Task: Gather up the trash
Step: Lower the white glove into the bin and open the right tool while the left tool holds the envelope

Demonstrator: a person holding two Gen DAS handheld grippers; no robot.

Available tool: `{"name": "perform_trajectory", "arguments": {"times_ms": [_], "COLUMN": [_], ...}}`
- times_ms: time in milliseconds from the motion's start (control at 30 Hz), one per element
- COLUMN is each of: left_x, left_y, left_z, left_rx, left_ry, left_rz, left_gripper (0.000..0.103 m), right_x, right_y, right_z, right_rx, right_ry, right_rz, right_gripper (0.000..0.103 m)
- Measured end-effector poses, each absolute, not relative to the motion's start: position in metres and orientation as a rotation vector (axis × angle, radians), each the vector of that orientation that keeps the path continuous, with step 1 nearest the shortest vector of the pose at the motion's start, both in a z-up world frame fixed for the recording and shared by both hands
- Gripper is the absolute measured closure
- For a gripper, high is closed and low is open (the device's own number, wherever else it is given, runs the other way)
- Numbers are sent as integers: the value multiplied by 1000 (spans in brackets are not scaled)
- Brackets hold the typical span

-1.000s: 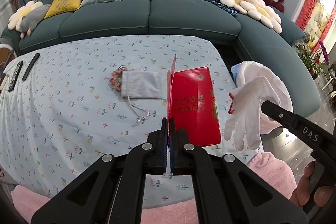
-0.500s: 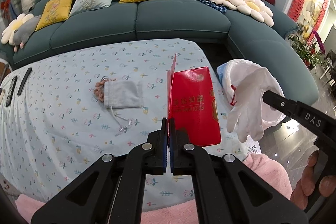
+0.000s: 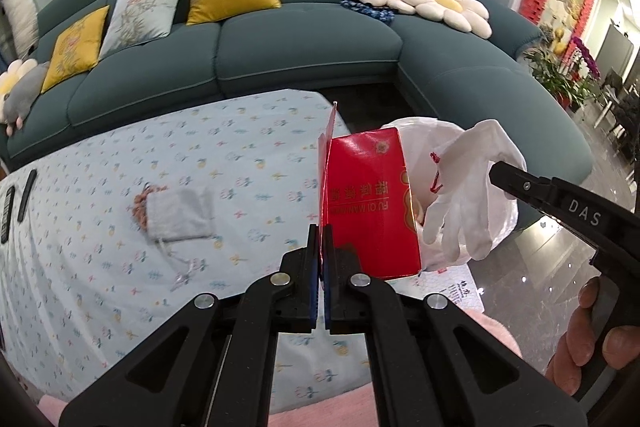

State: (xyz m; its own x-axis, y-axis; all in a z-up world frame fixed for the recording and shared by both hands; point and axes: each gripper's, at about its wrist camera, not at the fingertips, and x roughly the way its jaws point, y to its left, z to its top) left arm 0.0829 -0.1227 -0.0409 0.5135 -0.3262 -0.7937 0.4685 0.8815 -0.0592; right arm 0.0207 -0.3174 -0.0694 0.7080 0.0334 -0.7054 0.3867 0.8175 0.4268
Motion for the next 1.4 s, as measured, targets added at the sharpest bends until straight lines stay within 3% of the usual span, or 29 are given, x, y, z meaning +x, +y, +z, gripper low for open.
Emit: {"name": "perform_trajectory", "arguments": {"times_ms": [800, 1233, 1300, 1333, 1400], "left_x": [96, 105, 108, 110, 111], "left_y": [-237, -263, -262, -260, -255], "left_z": [-48, -61, -61, -61, -59], "left_rx": [241, 236, 221, 209, 191], "left_ry": [923, 959, 965, 964, 950], "left_rz": [-619, -647, -631, -616, -600], "left_gripper": [102, 99, 81, 64, 62], "right_x": [19, 28, 28, 28, 28], "right_y": [-402, -423, -423, -422, -421], "right_z": [-86, -98, -98, -98, -97], "right_rx": [627, 632, 628, 626, 627], "right_ry": [763, 779, 782, 781, 778], "right_rz": [-336, -360, -362, -367, -375], "right_gripper": [98, 98, 92, 89, 86]}}
